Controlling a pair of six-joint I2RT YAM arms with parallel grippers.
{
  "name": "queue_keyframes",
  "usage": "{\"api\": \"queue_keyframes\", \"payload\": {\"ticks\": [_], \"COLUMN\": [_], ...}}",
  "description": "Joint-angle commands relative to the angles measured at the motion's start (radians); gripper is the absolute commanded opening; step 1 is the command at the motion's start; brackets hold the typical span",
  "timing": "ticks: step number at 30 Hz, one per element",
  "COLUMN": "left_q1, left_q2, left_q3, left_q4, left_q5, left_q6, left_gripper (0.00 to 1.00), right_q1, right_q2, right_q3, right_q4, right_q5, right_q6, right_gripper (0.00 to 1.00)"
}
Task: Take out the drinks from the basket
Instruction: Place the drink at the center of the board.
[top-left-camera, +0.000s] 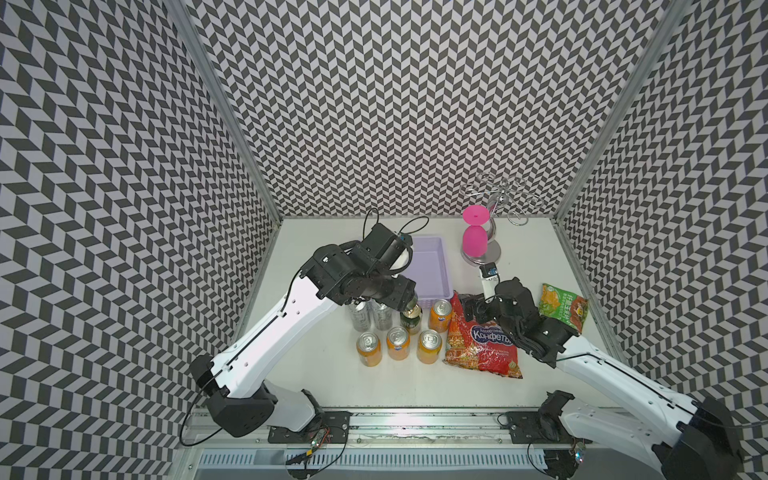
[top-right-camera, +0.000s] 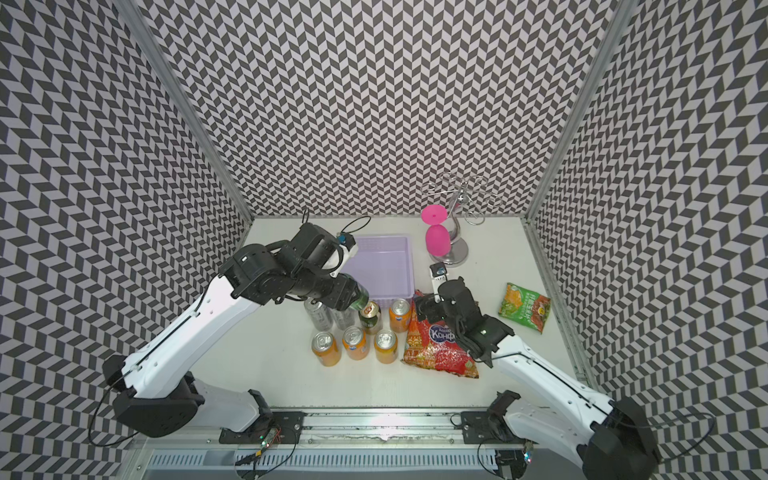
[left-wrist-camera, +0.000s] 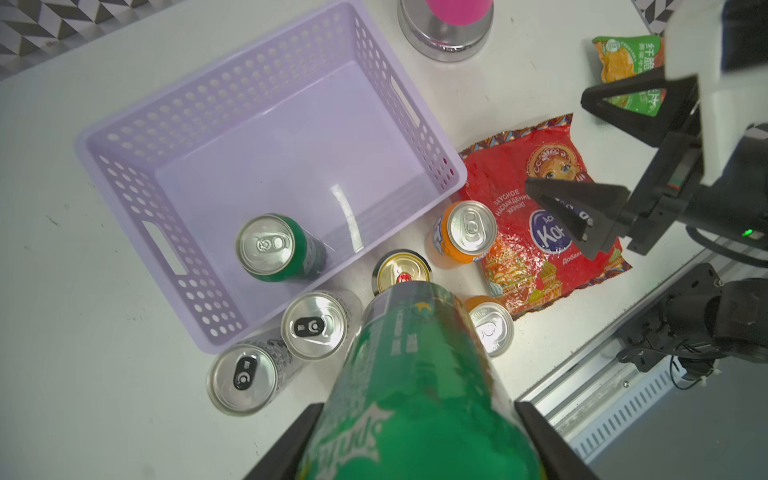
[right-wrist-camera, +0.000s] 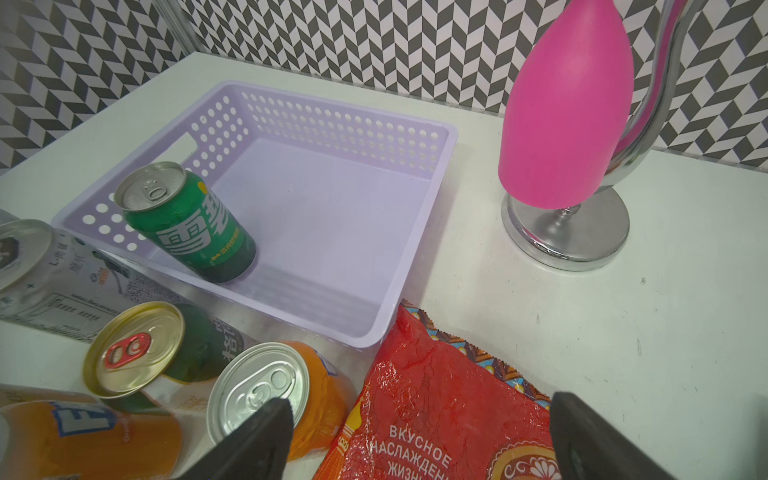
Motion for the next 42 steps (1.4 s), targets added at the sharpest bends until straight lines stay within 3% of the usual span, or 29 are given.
{"api": "queue_keyframes", "payload": {"ticks": [1, 22, 42], "left_q1": [-0.057, -0.384, -0.407], "left_q2": [-0.061, -0.213, -0.245], "left_q3": [-0.033, -0.459, -0.729], "left_q4": [0.031, 0.116, 0.226], "left_q5": [-0.025, -0.088, -0.127], "left_q6": [-0.082, -0.389, -0.509], "left_gripper": [0.45, 0.44, 0.48], "right_q1": [-0.009, -0.028, -0.036], "right_q2": [0.001, -0.024, -0.036], "right_q3": [-0.008, -0.022, -0.021], "right_q4": [0.04, 0.042, 0.044], "right_q5": [0.001, 0.01, 0.015], "right_q6": [0.01, 0.008, 0.005], "right_gripper": [1.0, 1.0, 1.0]}}
